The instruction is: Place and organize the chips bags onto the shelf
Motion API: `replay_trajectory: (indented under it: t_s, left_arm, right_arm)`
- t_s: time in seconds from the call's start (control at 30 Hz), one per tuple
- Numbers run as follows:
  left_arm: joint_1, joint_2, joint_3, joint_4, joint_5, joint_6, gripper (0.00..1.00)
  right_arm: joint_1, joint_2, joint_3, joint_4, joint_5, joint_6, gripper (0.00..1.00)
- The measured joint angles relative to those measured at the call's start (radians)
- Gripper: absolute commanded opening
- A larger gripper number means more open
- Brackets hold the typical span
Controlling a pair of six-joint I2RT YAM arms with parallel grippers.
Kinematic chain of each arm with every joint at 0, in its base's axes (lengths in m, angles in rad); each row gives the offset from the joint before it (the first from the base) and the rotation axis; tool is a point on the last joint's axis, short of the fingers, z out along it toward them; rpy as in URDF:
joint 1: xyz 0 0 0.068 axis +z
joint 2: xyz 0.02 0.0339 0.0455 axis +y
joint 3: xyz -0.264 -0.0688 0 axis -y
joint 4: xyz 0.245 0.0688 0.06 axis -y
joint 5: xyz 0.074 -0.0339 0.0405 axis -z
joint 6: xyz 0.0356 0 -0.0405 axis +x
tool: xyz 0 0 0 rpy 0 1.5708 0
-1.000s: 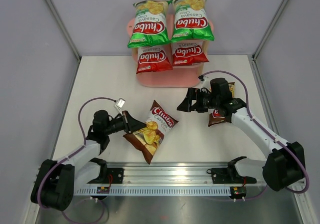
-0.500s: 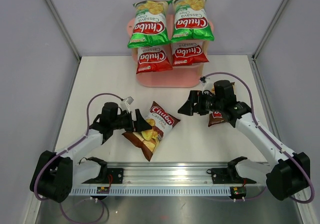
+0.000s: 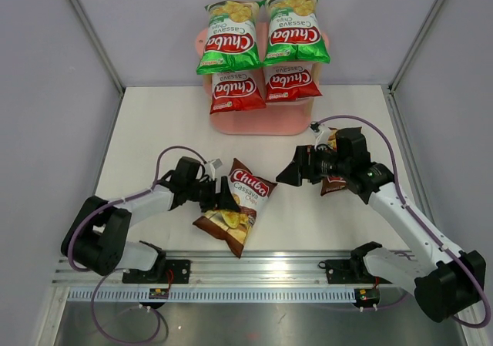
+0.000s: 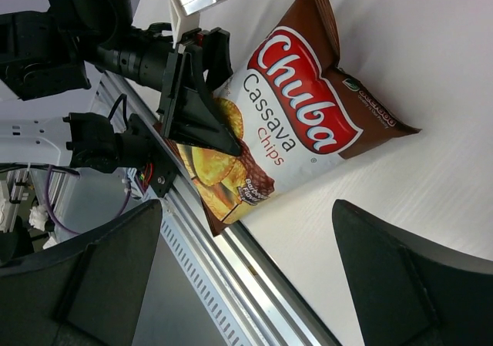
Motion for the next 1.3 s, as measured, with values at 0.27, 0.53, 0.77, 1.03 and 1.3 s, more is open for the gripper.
replay_trajectory:
  t_s: [0.27, 0.53, 0.77, 1.03, 1.3]
  left_arm:
    - [-0.009, -0.027, 0.001, 0.061, 0.067, -0.054, 0.41]
    - [-0.016, -0.116, 0.0, 0.163, 0.104, -0.039, 0.26]
    - [-0.076, -0.142, -0.005, 0.319, 0.173, -0.027, 0.27]
    - [-0.186, -0.174, -0.02, 0.48, 0.287, 0.01, 0.25]
    - [-0.224, -0.194, -0.034, 0.608, 0.382, 0.009, 0.25]
  right_arm:
    - [0.0, -0.031, -0.005, 0.001, -0.003, 0.0, 1.0]
    - [0.0, -0.049, -0.023, 0.026, 0.03, 0.019, 0.99]
    - [0.0, -0.065, -0.009, 0.007, 0.057, 0.014, 0.99]
    - [0.0, -0.099, 0.188, -0.196, 0.098, -0.106, 0.99]
    - [0.01, -0.171, 0.21, -0.269, -0.041, -0.18, 0.99]
